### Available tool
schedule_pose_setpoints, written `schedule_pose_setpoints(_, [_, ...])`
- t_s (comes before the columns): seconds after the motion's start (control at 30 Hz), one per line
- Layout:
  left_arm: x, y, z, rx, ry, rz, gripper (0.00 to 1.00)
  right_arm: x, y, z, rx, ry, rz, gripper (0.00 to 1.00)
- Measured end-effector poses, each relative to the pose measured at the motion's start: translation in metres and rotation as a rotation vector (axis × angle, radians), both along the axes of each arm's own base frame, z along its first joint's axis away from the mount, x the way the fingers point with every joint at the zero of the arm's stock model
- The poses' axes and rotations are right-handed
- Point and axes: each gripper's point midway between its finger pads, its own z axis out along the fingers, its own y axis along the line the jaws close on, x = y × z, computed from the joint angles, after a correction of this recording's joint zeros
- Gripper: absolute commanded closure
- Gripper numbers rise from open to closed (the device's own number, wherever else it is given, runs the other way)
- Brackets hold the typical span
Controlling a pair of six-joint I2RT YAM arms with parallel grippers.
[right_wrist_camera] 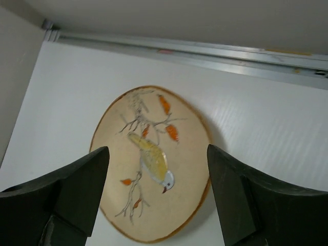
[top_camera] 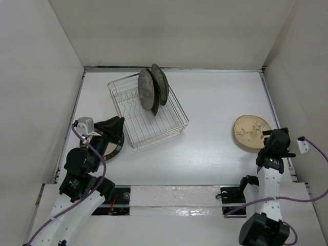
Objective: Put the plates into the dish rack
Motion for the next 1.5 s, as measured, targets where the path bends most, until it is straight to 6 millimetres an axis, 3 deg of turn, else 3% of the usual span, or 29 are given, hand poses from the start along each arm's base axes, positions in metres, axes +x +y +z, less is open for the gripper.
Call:
schedule_pose_setpoints(0.1, [-0.001,-0.001,0.0,-0.003,0.002,-0.003,0.65,-0.017,-0.025,-0.017,0.072,0.017,-0.081,0.18])
schedule_pose_setpoints(0.2, [-0.002,-0.001,0.001,-0.009,-0.003,-0.006,0.63,-0.026,-0.035,-0.046,0.174,0.054,-0.09,0.18])
schedule_pose_setpoints(0.33, [-0.006,0.001,0.005,-0.018,-0.017,-0.006,0.63,-0.028,-0.018,-0.085,0.326,0.115,0.008,0.18])
schedule_pose_setpoints(0.5, [-0.007,0.0,0.005,-0.019,-0.018,-0.012,0.62,-0.008,0.0,-0.091,0.387,0.093,0.166,0.18])
schedule_pose_setpoints(0.57, [-0.007,0.0,0.005,-0.019,-0.018,-0.011,0.62,0.002,0.003,-0.093,0.403,0.071,0.215,0.23])
schedule_pose_setpoints(0.73, [-0.007,0.0,0.005,-0.018,-0.018,-0.011,0.62,0.025,0.007,-0.099,0.451,0.01,0.311,0.52])
schedule_pose_setpoints(0.8, [-0.006,0.0,0.005,-0.018,-0.018,-0.011,0.62,0.03,0.011,-0.103,0.476,-0.007,0.328,0.59])
schedule_pose_setpoints(0.83, [-0.007,0.0,0.005,-0.017,-0.018,-0.011,0.62,0.031,0.014,-0.104,0.483,-0.01,0.337,0.72])
schedule_pose_setpoints(0.97, [-0.006,0.0,0.005,-0.016,-0.019,-0.011,0.62,0.031,0.027,-0.108,0.522,-0.021,0.342,0.98])
schedule_pose_setpoints(1.27, [-0.005,-0.001,0.003,-0.01,-0.011,-0.011,0.61,0.043,0.059,-0.049,0.334,-0.096,0.423,1.0])
schedule_pose_setpoints(1.37, [-0.003,-0.002,0.001,-0.004,-0.003,-0.011,0.61,0.054,0.089,-0.01,0.236,-0.115,0.517,1.0])
schedule_pose_setpoints(1.5, [-0.002,-0.003,-0.001,0.002,0.003,-0.01,0.61,0.083,0.145,0.068,0.105,-0.162,0.703,1.0])
